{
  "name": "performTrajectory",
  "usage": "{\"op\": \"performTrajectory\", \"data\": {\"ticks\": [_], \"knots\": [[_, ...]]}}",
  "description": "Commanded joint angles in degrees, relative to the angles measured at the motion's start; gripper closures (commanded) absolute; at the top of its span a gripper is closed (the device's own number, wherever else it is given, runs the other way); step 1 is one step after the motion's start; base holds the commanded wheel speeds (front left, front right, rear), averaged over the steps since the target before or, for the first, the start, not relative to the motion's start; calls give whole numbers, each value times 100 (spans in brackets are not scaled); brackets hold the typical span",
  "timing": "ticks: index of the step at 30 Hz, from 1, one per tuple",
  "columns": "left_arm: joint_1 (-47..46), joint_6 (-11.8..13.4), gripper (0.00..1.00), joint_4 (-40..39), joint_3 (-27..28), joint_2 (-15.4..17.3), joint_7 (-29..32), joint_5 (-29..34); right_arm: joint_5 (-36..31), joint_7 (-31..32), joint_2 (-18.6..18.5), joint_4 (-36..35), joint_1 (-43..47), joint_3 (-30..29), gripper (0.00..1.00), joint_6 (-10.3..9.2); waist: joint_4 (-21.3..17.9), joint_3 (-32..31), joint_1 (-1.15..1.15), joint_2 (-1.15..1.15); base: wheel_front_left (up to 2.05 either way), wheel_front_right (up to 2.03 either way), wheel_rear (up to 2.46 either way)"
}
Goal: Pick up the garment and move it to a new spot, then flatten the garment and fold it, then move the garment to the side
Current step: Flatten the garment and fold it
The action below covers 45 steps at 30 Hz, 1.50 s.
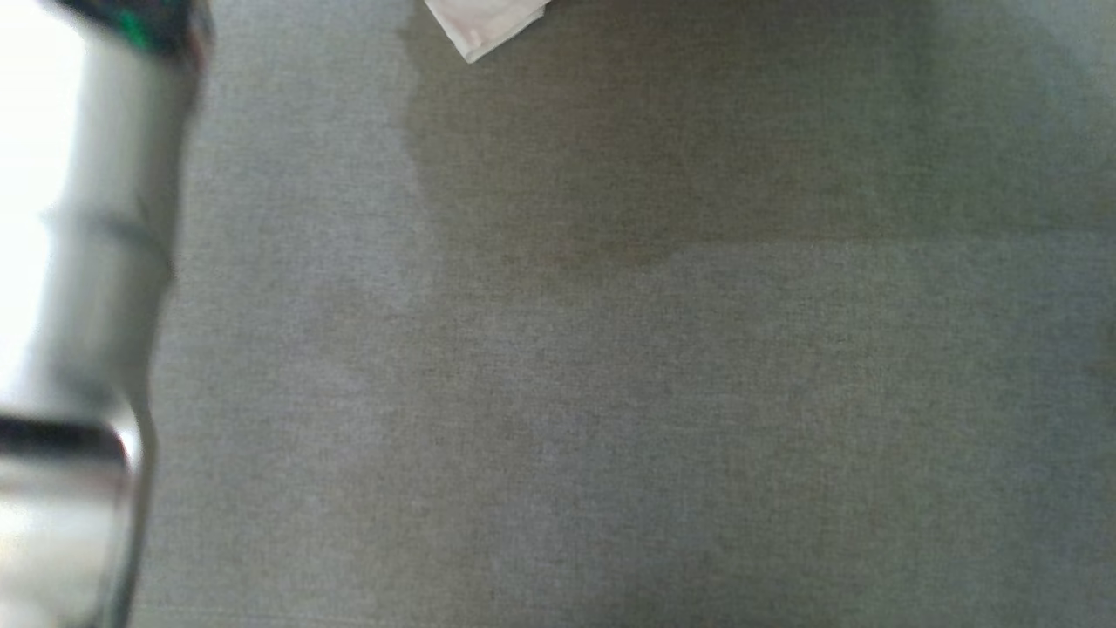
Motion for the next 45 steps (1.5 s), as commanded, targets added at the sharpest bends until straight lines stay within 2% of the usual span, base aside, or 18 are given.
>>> {"op": "performTrajectory", "data": {"ticks": [1,7,12,17,22,25,28,35,39,45], "knots": [[30,-33,100,-189,75,326,-19,-44,68,-42,-129,-103,214,-3,100,37,24,-47,-1,0,0,0,0],[1703,-34,100,-663,-108,506,-21,-383,736,-18,-360,-190,1354,506,100,37,58,-406,-1,0,0,0,0],[3318,1,100,-994,-20,632,-22,-401,1573,175,-724,-621,2548,787,100,37,71,-847,-1,0,0,0,0],[4903,319,100,-1515,265,524,-23,-367,2340,453,-1193,-1183,3796,1002,100,37,54,-1264,-1,0,0,0,0],[6346,690,100,-2263,620,375,-23,-116,2951,699,-1502,-1709,4868,1245,100,37,-34,-1601,-1,0,0,0,0],[7283,937,100,-2882,996,171,-23,209,3169,641,-1651,-2007,5462,1341,100,37,-75,-1767,-1,0,0,0,0],[7827,1097,100,-3283,1286,-38,-23,447,3297,582,-1721,-2195,5823,1395,100,37,-89,-1830,-1,0,0,0,0],[8292,1311,100,-3808,1413,-262,-21,567,3558,550,-1860,-2662,6214,1375,100,37,-105,-1824,-1,0,0,0,0],[8033,1398,100,-3826,1445,-300,12,536,3612,581,-1838,-2737,6092,1281,100,37,-106,-1717,-1,0,0,0,0],[7033,1406,100,-3552,1416,-382,99,507,3626,755,-1731,-2657,5566,1071,100,37,-70,-1346,-1,0,0,0,0]]}}
